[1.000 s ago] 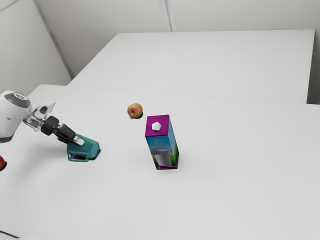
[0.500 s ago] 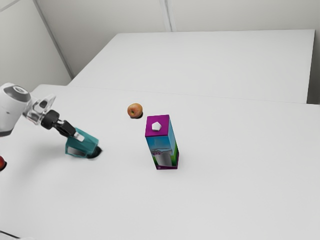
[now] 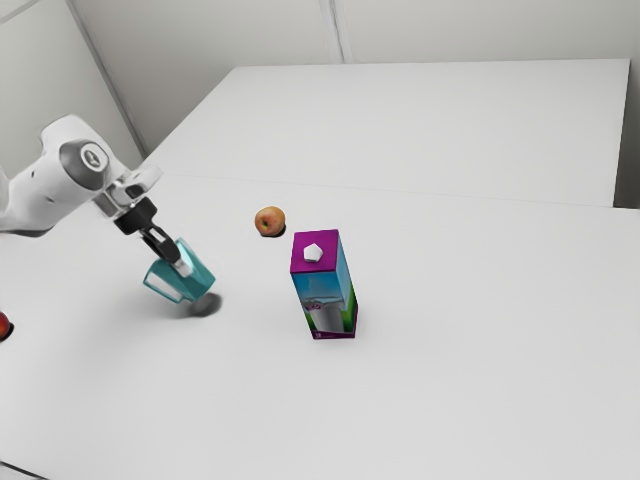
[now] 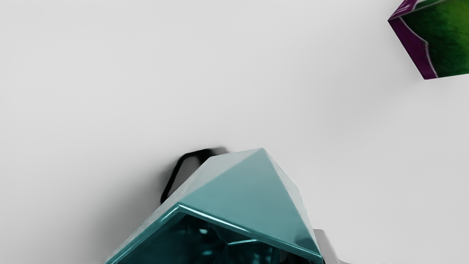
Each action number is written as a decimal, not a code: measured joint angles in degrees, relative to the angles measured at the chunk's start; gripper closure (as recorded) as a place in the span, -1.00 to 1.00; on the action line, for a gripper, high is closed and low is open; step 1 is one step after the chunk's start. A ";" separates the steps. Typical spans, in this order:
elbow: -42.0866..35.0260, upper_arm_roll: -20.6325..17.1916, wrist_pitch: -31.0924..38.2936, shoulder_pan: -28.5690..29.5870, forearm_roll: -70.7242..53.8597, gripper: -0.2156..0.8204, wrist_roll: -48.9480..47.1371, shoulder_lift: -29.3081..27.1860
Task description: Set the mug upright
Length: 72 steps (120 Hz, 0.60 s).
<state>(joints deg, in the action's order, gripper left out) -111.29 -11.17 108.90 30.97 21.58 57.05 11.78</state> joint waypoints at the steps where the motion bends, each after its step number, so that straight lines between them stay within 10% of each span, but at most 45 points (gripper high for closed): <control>1: -0.14 -0.19 0.24 -0.02 -0.40 0.93 -0.21 -0.11; 72: -11.50 -13.66 12.08 -0.97 -17.21 0.93 -20.75 -9.57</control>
<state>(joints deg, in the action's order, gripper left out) -122.79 -24.83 120.98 30.00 4.37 36.30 2.21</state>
